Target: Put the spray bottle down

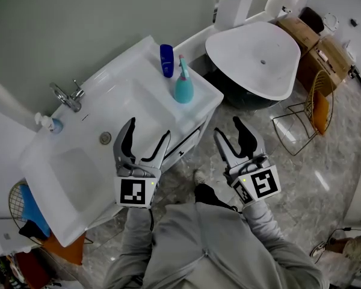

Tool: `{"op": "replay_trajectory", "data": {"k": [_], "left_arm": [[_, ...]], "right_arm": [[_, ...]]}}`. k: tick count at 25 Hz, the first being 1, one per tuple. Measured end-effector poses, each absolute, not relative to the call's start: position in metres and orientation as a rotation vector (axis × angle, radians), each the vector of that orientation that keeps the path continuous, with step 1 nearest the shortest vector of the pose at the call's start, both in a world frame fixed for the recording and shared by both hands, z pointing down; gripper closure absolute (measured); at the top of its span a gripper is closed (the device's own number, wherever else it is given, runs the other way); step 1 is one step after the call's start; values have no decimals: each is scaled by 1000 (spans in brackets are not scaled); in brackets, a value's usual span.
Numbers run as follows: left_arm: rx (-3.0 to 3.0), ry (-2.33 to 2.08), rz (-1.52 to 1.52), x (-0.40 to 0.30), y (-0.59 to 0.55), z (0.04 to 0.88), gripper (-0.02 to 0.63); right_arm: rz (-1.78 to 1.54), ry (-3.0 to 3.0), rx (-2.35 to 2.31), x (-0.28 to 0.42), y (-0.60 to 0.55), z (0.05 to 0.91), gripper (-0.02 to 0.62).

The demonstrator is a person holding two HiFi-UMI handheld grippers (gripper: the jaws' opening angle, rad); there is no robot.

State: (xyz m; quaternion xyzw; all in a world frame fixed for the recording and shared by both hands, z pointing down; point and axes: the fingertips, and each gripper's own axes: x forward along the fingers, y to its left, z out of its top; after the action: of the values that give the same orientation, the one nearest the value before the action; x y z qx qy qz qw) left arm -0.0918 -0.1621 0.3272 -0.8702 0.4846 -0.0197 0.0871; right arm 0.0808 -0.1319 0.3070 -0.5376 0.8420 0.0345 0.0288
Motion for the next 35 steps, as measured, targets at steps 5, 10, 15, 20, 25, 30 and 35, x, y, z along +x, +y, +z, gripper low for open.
{"op": "replay_trajectory", "data": {"k": [5, 10, 15, 20, 25, 30, 35], "left_arm": [[-2589, 1439, -56, -99, -142, 325, 198], [-2594, 1440, -45, -103, -127, 325, 198], [-2592, 1439, -54, -105, -119, 324, 198], [-2590, 1439, -79, -107, -111, 326, 198], [-2595, 1433, -77, -108, -110, 327, 199], [-2599, 1425, -72, -107, -108, 327, 199], [-2601, 1418, -79, -106, -110, 327, 198]], "right_arm": [[120, 2598, -1662, 76, -114, 305, 370], [124, 2604, -1664, 71, -101, 307, 370], [116, 2608, -1662, 69, -96, 307, 370], [115, 2624, -1666, 65, -90, 311, 370], [115, 2627, -1674, 63, -88, 314, 370], [121, 2622, -1689, 64, -86, 313, 370], [122, 2615, -1698, 65, -87, 313, 370]]}}
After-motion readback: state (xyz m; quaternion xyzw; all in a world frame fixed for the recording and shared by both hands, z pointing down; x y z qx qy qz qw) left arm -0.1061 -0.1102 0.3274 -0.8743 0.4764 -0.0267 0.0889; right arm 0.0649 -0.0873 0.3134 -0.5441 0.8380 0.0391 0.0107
